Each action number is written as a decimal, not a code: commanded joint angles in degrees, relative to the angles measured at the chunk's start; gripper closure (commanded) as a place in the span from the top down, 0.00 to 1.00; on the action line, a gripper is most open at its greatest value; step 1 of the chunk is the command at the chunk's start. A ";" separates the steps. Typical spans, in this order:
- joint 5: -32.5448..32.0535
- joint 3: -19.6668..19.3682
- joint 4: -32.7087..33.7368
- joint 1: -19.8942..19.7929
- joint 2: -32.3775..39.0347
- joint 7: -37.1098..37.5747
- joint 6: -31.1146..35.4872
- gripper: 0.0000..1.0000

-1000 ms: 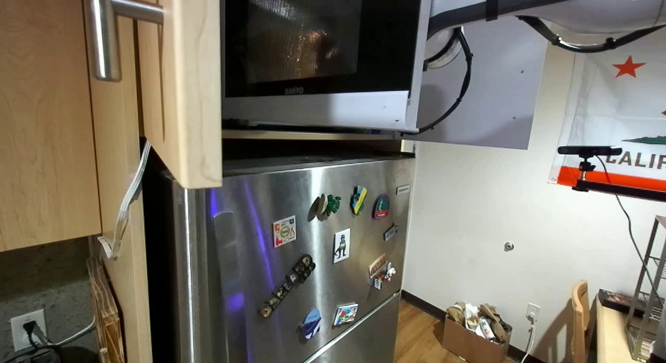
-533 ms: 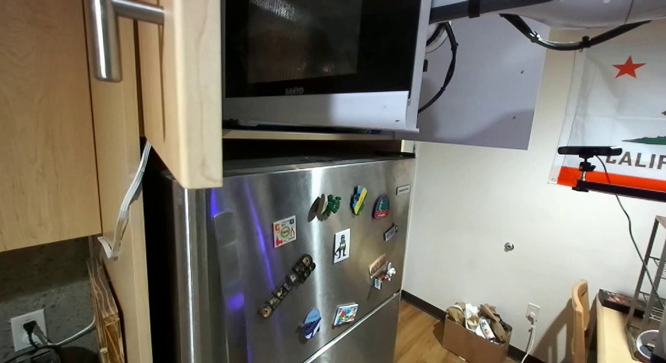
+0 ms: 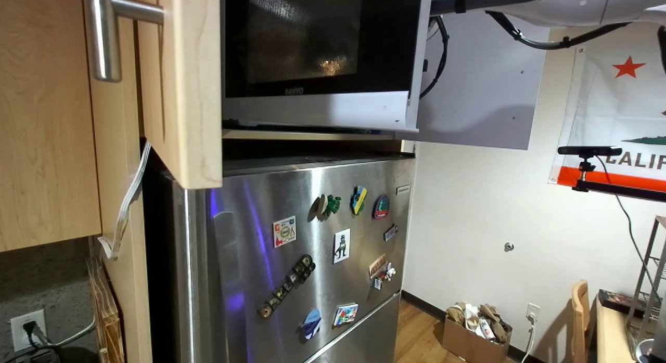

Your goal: Remove the lunch box from the top of the fridge and put it in the microwave

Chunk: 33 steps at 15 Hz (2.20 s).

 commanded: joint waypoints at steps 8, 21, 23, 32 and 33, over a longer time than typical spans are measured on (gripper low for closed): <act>1.57 -6.16 6.43 5.64 5.88 0.29 -3.70 0.04; 8.79 -7.57 9.15 7.60 8.05 -3.64 -10.02 0.04; 9.97 -7.99 9.86 7.41 8.19 -4.36 -10.68 0.04; 10.97 -9.66 12.78 7.25 8.90 -4.76 -12.10 0.04; 10.89 -9.70 13.05 7.26 9.03 -4.65 -12.16 0.04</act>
